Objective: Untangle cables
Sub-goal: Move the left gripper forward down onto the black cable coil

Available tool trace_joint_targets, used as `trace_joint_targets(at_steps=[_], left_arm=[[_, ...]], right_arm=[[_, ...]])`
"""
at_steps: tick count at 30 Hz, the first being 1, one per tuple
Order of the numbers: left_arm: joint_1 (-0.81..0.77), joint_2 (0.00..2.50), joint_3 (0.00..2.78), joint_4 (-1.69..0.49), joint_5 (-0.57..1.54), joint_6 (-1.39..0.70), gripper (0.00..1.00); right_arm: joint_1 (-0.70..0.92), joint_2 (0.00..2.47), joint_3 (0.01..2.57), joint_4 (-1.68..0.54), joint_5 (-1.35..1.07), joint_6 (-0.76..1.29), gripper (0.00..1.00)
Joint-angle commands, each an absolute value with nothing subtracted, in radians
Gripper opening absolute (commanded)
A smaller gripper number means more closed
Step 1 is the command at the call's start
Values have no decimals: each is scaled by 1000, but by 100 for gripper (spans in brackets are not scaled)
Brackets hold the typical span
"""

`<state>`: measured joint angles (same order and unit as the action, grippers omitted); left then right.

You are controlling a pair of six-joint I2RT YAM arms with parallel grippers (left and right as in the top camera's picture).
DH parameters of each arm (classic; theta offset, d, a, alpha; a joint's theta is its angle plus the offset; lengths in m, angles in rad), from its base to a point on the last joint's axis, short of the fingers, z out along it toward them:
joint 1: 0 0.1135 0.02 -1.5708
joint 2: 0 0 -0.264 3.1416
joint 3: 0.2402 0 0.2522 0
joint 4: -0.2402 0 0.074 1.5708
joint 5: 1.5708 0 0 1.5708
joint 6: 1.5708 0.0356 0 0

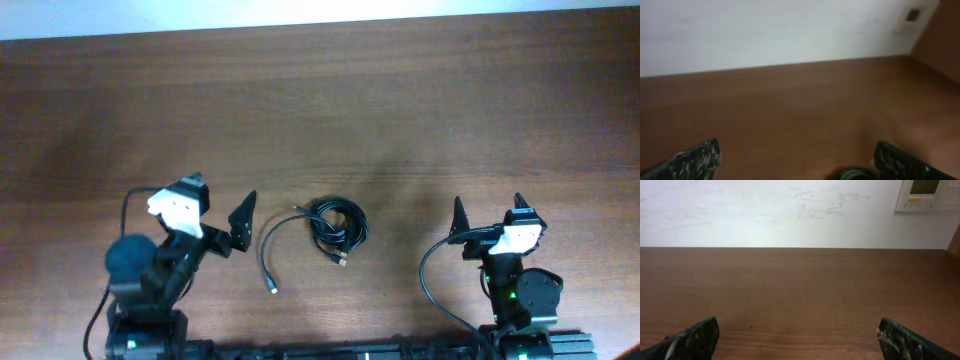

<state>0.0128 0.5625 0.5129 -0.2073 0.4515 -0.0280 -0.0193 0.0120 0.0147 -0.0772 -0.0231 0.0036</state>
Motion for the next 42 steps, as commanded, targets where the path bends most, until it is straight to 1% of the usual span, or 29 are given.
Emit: trace_joint_targets(at_steps=[1,2,3,6,7,12,14,16,18,20,22,24,25,26,28,31,32,35,37,38,39,40,41,42], left_arm=[[15,672,599,-255,566,-42,99],[15,713,634,-306,565,-41,99],[15,795,711,-416,564,-41,99],[15,896,812,-564,562,-41,99],[15,932,839,-590,595,-42,99],[15,1044,847,-577,752,-41,99],[15,1078,847,-548,743,-60,99],[12,1115,847,-563,706,-179,99],[-27,1147,847,-600,573,-255,91],[-103,1169,847,-608,440,-327,86],[-209,1193,847,-609,312,-466,69],[-360,1236,847,-607,188,-662,69],[-406,1253,847,-607,161,-696,60],[-448,1274,847,-607,131,-727,54],[-525,1335,847,-607,52,-814,55],[-592,1450,847,-596,30,-980,77],[-605,1491,847,-590,30,-1012,79],[-650,1605,847,-524,103,-1028,79],[-676,1652,847,-476,107,-1028,79],[-682,1666,847,-461,108,-1029,76],[-688,1684,847,-449,108,-1028,70],[-691,1705,847,-447,108,-1028,54],[-692,1718,847,-446,108,-1028,42],[-692,1728,847,-445,108,-1029,32]], right_arm=[[-13,4,6,-78,-14,5,99],[-13,4,6,-78,-14,5,99],[-13,4,6,-78,-14,5,99],[-13,4,6,-78,-14,5,99],[-13,4,6,-78,-14,5,99],[-13,4,6,-78,-14,5,99],[-13,4,6,-78,-14,5,99],[-13,4,6,-78,-14,5,99],[-13,4,6,-78,-14,5,98],[-13,4,6,-78,-14,5,99],[-13,4,6,-78,-14,5,99],[-13,4,6,-78,-14,5,99],[-13,4,6,-78,-14,5,99],[-13,4,6,-78,-14,5,99],[-13,4,6,-78,-14,5,99],[-13,4,6,-78,-14,5,99],[-13,4,6,-78,-14,5,99],[-13,4,6,-78,-14,5,99],[-13,4,6,-78,-14,5,99],[-13,4,6,-78,-14,5,99],[-13,4,6,-78,-14,5,99],[-13,4,6,-78,-14,5,99],[-13,4,6,-78,-14,5,99],[-13,4,6,-78,-14,5,99]])
